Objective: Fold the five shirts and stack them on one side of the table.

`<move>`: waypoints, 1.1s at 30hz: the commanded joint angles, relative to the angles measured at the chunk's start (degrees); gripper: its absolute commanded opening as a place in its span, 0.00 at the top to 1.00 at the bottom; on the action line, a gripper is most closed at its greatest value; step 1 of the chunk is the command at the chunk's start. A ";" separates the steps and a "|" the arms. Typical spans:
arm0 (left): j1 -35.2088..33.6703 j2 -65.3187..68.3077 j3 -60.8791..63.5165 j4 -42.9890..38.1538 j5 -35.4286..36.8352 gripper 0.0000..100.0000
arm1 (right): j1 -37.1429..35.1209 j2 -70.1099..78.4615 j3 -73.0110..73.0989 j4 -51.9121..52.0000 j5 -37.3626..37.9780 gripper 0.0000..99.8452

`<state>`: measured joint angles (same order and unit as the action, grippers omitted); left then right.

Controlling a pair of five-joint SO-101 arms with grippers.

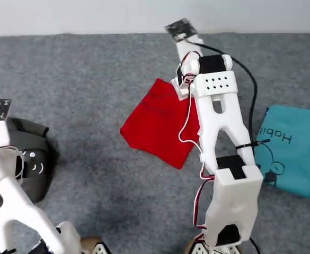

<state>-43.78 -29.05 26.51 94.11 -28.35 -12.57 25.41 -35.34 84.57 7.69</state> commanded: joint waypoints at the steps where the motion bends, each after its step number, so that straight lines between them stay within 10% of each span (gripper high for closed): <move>1: -0.09 -1.67 -1.63 0.70 -0.35 0.91 | -0.40 -5.14 -1.32 3.91 -12.04 0.80; 9: 0.00 -1.67 -1.63 1.41 -0.35 0.91 | -0.84 -5.14 -1.32 8.48 -32.79 0.80; 16: 0.00 -1.67 -1.98 1.41 -0.35 0.91 | -1.71 0.04 -1.14 6.55 -43.43 0.61; 33: 0.00 -1.49 -1.71 1.23 -0.44 0.91 | -4.88 17.89 -1.32 -4.70 -48.26 0.62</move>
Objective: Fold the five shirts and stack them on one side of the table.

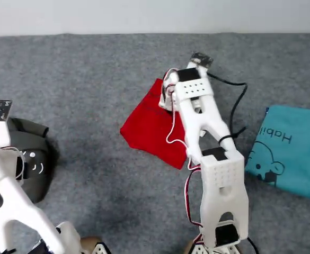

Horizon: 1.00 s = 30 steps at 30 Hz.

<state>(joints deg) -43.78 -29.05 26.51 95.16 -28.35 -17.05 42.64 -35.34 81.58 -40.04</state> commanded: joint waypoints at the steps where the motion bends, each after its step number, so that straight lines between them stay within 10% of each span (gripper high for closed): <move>1: 0.00 -1.49 -1.71 0.18 -0.44 0.91 | -0.40 1.71 -1.32 -2.24 -0.62 0.62; 20: -0.09 -1.58 -1.71 0.09 -0.44 0.91 | 0.04 7.87 -1.32 1.80 -2.02 0.63; 30: -0.09 -1.58 -1.80 0.18 -0.44 0.91 | 2.51 7.60 -1.41 2.15 6.15 0.99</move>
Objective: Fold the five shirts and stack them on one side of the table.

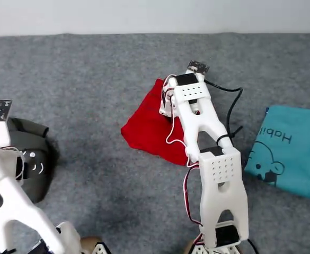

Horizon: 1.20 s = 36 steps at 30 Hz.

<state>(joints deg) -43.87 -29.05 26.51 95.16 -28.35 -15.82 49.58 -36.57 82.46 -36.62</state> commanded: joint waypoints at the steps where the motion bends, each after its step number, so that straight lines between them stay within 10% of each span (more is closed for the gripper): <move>1: 0.00 -1.58 -1.80 0.09 -0.44 0.91 | 1.45 0.66 -0.18 1.54 3.08 0.97; 36: 0.09 -1.67 -1.71 0.00 -0.44 0.91 | 4.79 -28.62 -13.19 20.53 34.81 0.99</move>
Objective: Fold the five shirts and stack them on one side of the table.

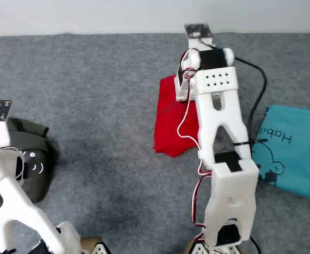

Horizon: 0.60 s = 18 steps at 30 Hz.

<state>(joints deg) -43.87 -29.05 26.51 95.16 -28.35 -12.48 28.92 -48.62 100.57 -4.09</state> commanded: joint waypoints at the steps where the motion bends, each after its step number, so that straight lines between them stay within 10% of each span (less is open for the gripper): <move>1: 0.09 -1.67 -1.71 0.00 -0.44 0.91 | 1.63 -9.63 0.35 2.42 2.99 0.99; 18: 0.09 -1.58 -1.98 -1.05 -0.53 0.91 | 19.74 -34.95 19.43 2.33 17.32 0.99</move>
<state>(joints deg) -43.87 -29.05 26.51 94.99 -28.35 3.78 -0.88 -28.84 100.66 9.89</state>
